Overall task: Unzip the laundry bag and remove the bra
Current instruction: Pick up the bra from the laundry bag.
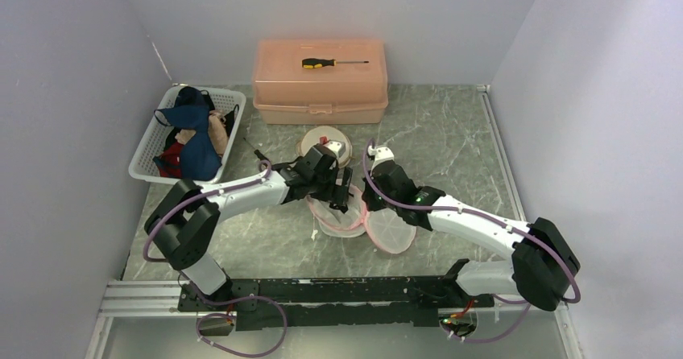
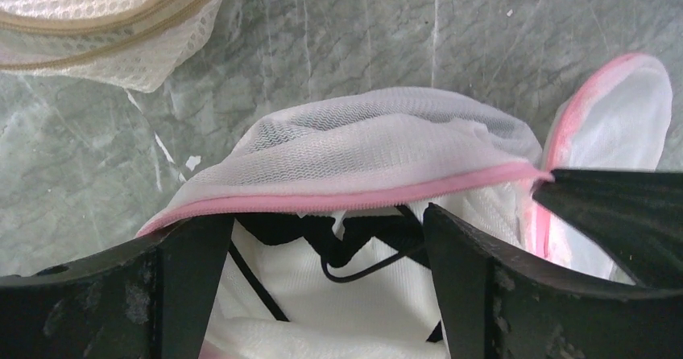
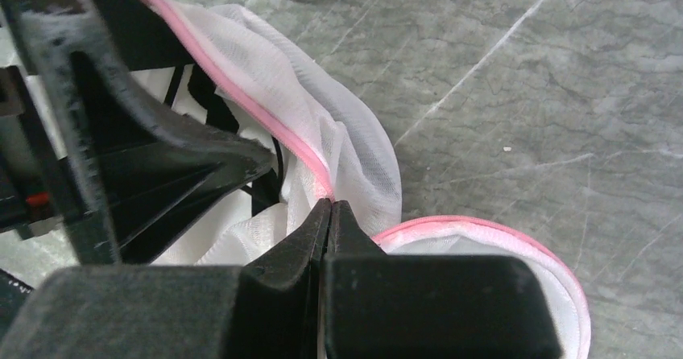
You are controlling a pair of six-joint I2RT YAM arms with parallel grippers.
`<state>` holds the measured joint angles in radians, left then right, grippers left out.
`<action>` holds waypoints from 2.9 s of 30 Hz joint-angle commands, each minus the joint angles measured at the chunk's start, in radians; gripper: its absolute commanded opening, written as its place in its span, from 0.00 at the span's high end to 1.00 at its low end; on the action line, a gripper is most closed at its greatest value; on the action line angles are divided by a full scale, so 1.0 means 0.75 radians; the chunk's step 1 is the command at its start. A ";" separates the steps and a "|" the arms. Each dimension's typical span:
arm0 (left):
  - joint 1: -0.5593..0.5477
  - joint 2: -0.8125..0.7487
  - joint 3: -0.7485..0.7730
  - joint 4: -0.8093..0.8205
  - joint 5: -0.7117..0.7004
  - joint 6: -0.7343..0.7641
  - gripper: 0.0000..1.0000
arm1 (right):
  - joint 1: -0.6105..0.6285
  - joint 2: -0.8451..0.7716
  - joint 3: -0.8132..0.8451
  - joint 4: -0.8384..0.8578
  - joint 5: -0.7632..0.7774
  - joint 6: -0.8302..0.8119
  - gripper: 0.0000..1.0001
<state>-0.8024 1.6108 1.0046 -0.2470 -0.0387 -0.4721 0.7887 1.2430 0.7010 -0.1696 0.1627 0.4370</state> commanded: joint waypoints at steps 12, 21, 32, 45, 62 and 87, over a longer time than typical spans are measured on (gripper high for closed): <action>-0.006 0.162 0.064 0.016 -0.035 0.016 0.21 | 0.003 -0.076 -0.036 0.071 -0.051 -0.013 1.00; -0.007 0.214 0.025 0.045 0.008 0.008 0.56 | 0.000 -0.083 -0.053 0.080 -0.036 -0.015 1.00; -0.057 -0.087 0.023 0.004 0.072 0.076 0.97 | -0.059 -0.123 -0.078 0.069 0.064 0.087 1.00; -0.069 -0.428 -0.087 0.052 0.273 0.189 0.97 | -0.160 -0.240 -0.125 0.080 0.008 0.156 1.00; -0.152 -0.574 -0.234 0.283 0.574 0.425 0.97 | -0.170 -0.395 -0.139 0.160 -0.158 0.165 1.00; -0.201 -0.857 -0.417 0.780 0.105 0.506 0.97 | -0.212 -0.460 -0.305 0.165 -0.271 0.137 1.00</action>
<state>-0.9489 1.0016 0.6903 0.2138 0.1249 -0.1051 0.6334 0.9455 0.5049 -0.1089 0.0105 0.5629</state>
